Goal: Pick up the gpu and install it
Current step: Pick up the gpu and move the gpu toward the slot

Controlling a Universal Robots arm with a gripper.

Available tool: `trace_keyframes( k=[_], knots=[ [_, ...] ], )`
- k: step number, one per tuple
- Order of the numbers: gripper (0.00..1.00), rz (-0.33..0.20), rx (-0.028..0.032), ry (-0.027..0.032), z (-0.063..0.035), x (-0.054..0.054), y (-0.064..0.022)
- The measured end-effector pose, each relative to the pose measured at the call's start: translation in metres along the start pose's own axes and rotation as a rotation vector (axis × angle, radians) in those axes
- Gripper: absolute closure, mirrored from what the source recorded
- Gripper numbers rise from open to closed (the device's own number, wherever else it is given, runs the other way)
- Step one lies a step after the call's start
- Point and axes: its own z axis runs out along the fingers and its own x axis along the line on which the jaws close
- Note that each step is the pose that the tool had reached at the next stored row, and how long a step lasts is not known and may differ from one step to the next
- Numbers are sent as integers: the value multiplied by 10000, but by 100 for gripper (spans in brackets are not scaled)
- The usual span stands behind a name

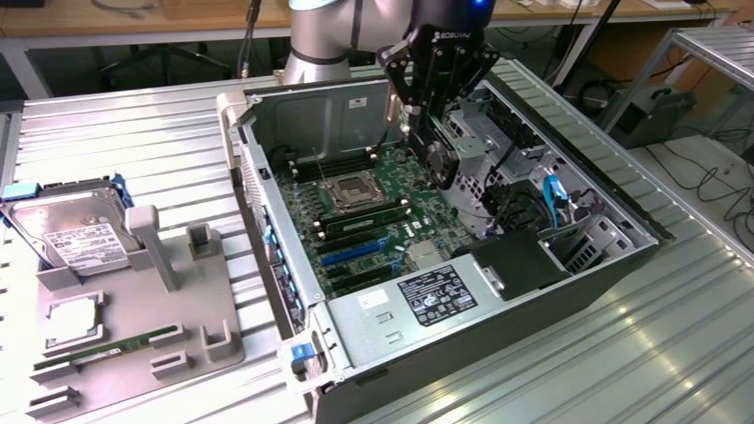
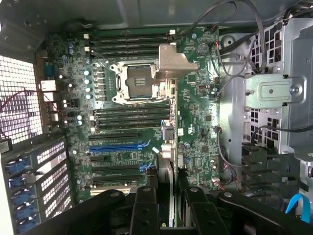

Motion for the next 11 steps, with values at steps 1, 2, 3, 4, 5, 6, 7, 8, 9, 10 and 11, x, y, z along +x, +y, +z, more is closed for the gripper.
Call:
trace_keyframes(
  k=[1,2,3,4,5,6,7,8,9,10,11],
  knots=[
    [74,-1,1,0,2,-1,0],
    [74,-2,2,-1,5,-3,1],
    [74,-4,3,-1,9,-7,1],
    [74,-5,4,-1,12,-9,2],
    [74,-6,6,-1,14,-11,2],
    [74,-7,6,-1,16,-12,2],
    [74,-8,8,-1,18,-14,2],
    [74,-9,8,-1,21,-17,3],
    [74,-10,9,-1,23,-19,3],
    [74,-12,10,-1,26,-21,4],
    [74,-12,11,-2,28,-23,4]
  ],
)
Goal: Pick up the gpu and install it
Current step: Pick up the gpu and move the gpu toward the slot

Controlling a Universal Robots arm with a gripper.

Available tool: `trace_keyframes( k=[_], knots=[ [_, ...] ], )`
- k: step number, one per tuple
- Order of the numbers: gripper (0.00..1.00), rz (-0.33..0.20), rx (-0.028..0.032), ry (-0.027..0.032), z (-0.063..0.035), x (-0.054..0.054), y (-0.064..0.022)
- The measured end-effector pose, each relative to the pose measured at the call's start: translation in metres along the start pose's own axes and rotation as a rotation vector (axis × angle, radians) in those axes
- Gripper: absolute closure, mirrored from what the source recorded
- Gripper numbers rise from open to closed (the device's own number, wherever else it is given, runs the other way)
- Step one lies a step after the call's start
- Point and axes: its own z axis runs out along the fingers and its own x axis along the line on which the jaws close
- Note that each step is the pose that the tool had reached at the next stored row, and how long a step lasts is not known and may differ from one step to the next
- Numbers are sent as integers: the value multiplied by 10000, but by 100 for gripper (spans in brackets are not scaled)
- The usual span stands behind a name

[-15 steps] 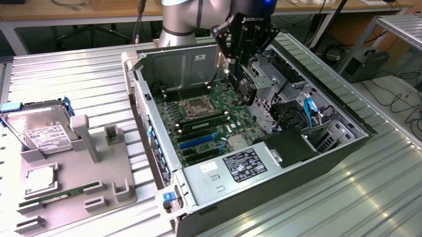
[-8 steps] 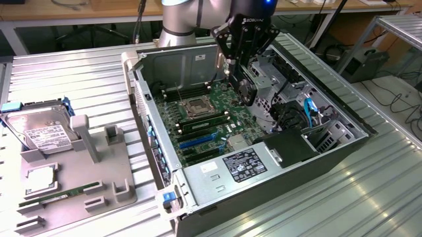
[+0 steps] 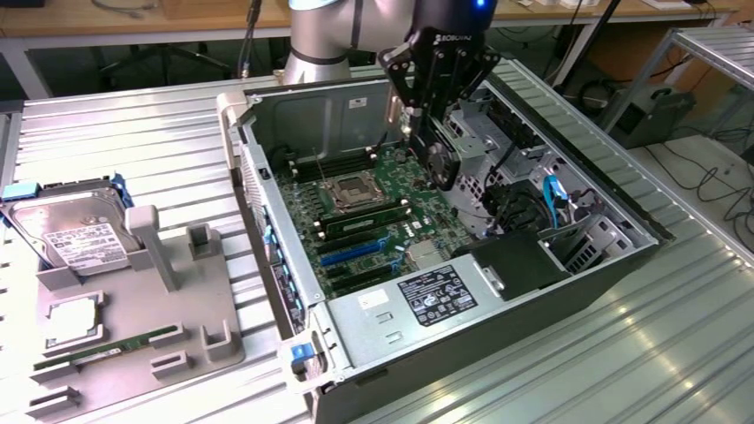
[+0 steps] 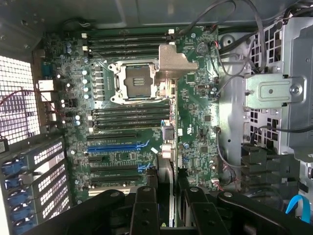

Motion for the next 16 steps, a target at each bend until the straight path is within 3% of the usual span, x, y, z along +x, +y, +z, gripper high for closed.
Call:
trace_keyframes(
  k=[16],
  knots=[
    [74,-23,7,-3,37,-73,19]
  ],
)
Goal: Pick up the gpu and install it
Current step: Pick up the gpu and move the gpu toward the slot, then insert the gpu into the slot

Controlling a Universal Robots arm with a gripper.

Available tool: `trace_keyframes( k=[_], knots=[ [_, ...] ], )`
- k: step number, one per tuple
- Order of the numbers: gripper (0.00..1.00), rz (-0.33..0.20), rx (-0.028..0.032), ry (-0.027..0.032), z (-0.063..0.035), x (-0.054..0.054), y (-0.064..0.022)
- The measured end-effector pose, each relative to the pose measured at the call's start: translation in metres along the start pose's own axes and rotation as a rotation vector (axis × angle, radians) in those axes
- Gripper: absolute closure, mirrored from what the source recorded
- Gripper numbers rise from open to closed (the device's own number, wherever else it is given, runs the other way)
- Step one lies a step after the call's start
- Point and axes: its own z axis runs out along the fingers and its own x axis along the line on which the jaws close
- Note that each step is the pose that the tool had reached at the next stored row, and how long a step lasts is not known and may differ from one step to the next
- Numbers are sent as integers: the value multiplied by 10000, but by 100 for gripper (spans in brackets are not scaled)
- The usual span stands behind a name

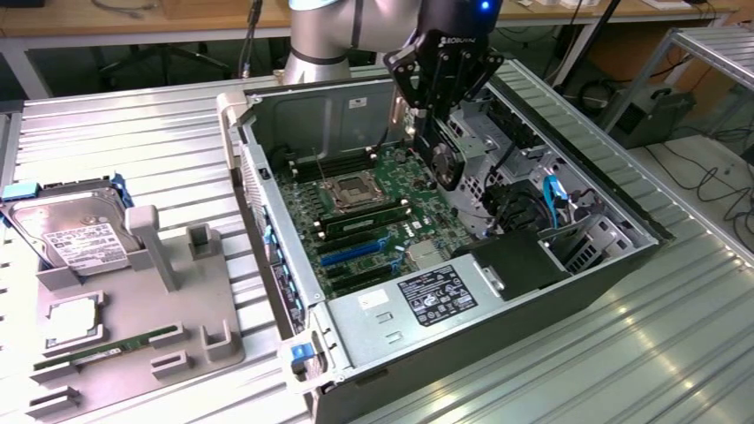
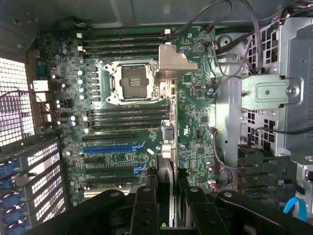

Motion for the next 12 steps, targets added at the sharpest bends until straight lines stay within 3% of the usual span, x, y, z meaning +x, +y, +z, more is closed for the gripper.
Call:
trace_keyframes(
  k=[12],
  knots=[
    [74,-2,3,1,6,-3,2]
  ],
)
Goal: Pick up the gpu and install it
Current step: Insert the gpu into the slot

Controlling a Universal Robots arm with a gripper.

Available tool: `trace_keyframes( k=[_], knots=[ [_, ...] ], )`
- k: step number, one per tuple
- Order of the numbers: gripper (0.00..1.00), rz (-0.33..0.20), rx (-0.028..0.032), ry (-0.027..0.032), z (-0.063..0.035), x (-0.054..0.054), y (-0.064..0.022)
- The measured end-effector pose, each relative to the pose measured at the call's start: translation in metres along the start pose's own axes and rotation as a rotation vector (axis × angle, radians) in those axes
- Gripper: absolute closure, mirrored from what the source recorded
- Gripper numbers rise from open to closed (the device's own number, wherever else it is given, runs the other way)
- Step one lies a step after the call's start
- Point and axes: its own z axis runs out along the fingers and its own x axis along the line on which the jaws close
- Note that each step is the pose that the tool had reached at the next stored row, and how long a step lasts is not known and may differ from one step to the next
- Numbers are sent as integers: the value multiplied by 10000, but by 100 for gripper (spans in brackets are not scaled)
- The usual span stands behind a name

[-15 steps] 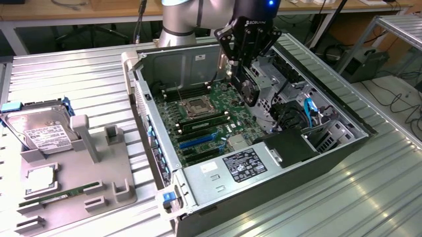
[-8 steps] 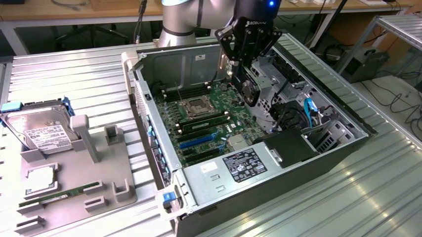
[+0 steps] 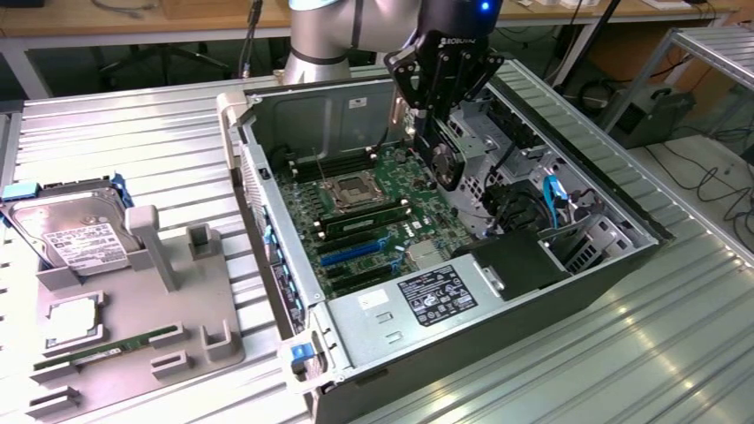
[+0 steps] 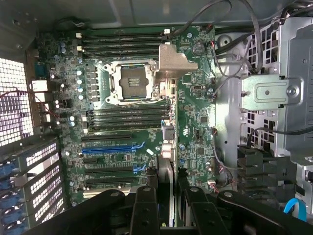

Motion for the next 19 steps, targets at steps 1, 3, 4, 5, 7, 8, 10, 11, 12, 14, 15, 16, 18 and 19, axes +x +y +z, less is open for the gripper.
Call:
trace_keyframes(
  k=[1,3,4,5,7,8,10,11,12,14,15,16,18,19],
  knots=[
    [74,0,0,0,0,0,0],
    [74,-1,0,0,0,0,0],
    [74,-16,0,-1,0,0,0],
    [74,-56,-2,-4,0,0,0],
    [74,-179,-6,-11,0,0,0],
    [74,-260,-9,-16,0,0,0],
    [74,-460,-15,-28,0,0,0],
    [74,-525,-17,-32,0,0,0],
    [74,-596,-20,-37,0,0,0],
    [74,-720,-24,-44,0,0,0],
    [74,-808,-27,-50,0,0,0],
    [74,-872,-30,-54,0,0,0],
    [74,-1006,-34,-62,0,0,0],
    [74,-1099,-37,-68,0,0,0]
  ],
)
